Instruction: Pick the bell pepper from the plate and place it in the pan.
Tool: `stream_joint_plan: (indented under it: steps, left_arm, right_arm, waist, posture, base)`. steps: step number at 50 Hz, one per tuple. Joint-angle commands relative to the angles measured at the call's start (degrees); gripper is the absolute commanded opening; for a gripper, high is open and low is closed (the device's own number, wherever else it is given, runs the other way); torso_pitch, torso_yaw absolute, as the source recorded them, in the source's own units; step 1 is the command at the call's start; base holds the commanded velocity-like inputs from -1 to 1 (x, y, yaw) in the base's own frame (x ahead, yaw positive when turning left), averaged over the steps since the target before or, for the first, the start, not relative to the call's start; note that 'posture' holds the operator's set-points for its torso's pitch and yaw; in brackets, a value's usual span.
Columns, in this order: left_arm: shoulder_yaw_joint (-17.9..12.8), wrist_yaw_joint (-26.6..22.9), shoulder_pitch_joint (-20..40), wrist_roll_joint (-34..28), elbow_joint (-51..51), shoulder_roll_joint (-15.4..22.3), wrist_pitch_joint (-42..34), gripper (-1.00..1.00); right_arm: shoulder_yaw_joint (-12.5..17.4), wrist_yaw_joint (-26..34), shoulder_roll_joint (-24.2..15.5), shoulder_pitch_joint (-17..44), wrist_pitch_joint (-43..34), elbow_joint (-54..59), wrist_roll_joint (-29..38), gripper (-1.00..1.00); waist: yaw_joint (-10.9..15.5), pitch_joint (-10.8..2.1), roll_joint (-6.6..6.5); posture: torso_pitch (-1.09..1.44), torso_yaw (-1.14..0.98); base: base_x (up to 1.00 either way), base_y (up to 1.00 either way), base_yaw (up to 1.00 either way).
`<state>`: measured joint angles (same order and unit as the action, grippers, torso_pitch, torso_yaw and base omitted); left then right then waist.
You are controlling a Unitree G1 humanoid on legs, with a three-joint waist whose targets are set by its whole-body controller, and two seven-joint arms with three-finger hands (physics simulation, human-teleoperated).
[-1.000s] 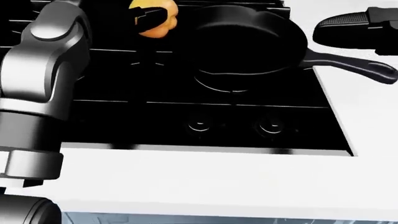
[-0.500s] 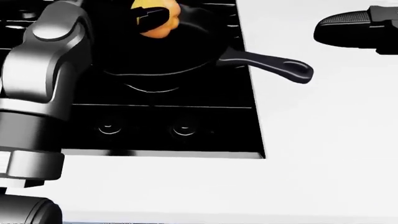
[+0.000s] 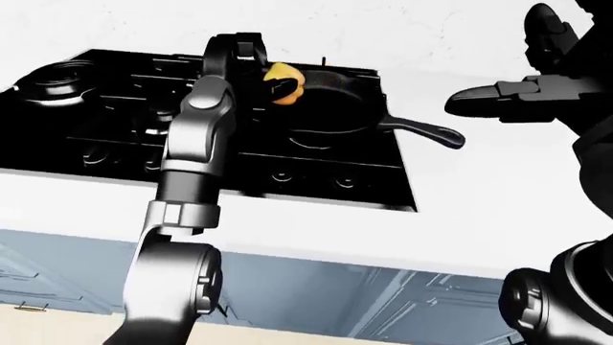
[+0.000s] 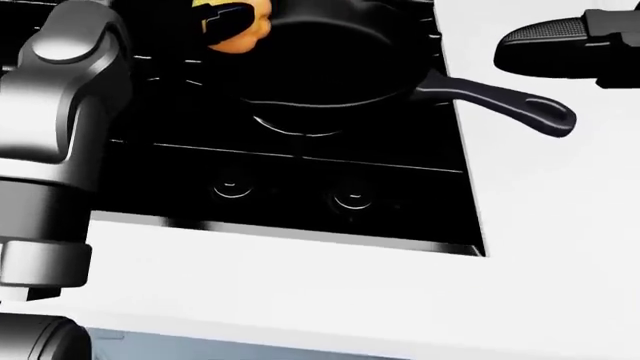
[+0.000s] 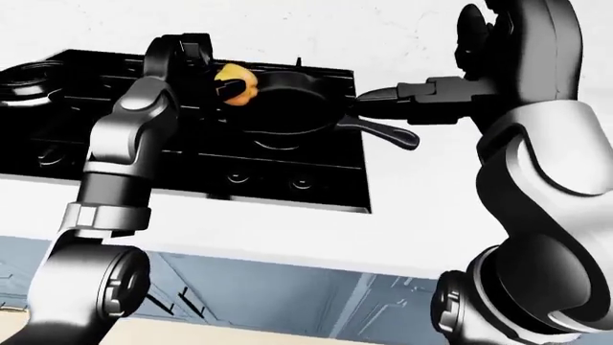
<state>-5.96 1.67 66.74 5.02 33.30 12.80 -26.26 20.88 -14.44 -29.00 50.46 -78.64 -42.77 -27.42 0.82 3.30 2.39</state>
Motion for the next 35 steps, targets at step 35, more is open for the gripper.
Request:
stream_joint_plan:
  steps: [35]
  left_arm:
    - [0.32,-0.07,3.73,1.13,-5.63,-0.45,0.29,-1.00]
  right_arm:
    - [1.08,-3.43,-2.15,0.86,2.82,0.07,-3.54,1.00]
  waist:
    - [-0.10,-2.09,-1.35]
  posture:
    - [0.00,0.00]
  base:
    - [0.04,0.00,0.00]
